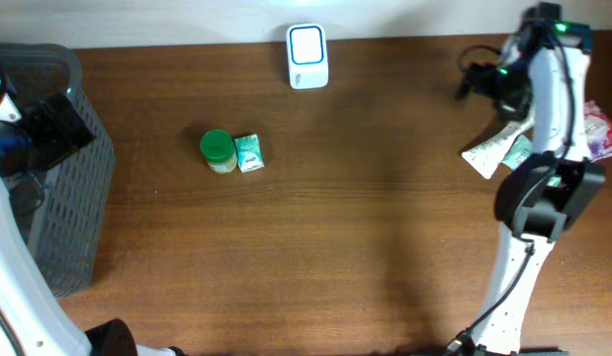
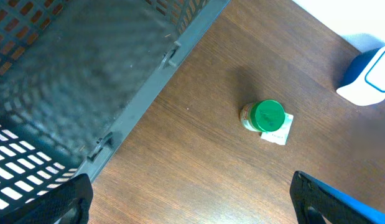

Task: Scan the item barcode
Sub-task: 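Carry the white tube to the right edge and release it, then reach the right gripper to the small teal packet and grasp it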

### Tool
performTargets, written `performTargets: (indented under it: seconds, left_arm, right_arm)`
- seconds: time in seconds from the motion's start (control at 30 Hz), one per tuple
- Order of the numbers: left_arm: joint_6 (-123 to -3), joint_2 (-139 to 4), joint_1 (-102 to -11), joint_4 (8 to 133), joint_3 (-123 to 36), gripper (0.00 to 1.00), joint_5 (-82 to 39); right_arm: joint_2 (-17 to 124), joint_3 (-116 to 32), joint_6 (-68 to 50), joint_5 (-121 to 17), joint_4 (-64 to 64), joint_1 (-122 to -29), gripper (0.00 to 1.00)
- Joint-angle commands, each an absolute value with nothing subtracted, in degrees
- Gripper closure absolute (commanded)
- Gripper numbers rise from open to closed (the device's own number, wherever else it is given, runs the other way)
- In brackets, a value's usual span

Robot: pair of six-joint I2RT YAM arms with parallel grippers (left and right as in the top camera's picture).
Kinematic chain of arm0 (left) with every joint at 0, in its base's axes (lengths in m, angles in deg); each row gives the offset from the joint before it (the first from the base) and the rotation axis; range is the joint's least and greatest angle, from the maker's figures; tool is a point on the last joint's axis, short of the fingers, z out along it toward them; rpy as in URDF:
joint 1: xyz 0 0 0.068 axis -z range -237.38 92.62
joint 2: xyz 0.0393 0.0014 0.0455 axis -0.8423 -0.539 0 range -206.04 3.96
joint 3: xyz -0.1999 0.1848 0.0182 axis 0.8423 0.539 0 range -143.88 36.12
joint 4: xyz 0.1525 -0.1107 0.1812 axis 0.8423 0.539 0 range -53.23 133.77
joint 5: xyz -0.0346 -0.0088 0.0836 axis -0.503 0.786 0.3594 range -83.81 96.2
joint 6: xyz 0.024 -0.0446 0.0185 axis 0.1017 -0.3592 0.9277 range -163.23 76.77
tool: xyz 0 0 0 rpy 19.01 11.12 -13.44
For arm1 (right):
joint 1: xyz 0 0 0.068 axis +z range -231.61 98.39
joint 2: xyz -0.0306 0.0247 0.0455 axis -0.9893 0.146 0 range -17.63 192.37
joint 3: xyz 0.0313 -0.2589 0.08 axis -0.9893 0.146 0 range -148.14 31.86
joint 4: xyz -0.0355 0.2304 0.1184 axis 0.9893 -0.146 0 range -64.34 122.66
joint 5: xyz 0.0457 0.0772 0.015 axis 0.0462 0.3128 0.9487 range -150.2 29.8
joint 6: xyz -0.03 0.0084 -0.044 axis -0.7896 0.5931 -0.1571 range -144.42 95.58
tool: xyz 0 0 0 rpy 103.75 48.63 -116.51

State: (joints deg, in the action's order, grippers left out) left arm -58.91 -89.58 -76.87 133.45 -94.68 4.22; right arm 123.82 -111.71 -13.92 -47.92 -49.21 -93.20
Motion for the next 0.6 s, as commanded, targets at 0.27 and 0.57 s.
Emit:
performTargets:
  seconds: [0.27,0.57]
  left_arm:
    - [-59.3,-89.0,-77.0,133.5,-94.8,0.01,4.0]
    - [-59.3,-89.0,-77.0,133.5,-94.8,0.01,4.0]
  right_arm:
    - [122.6,-110.5,-15.6,-41.1,-43.1,-62.6,0.01]
    - [122.6,-99.5,-13.9,-43.9,-31.1,-52.8,0.05]
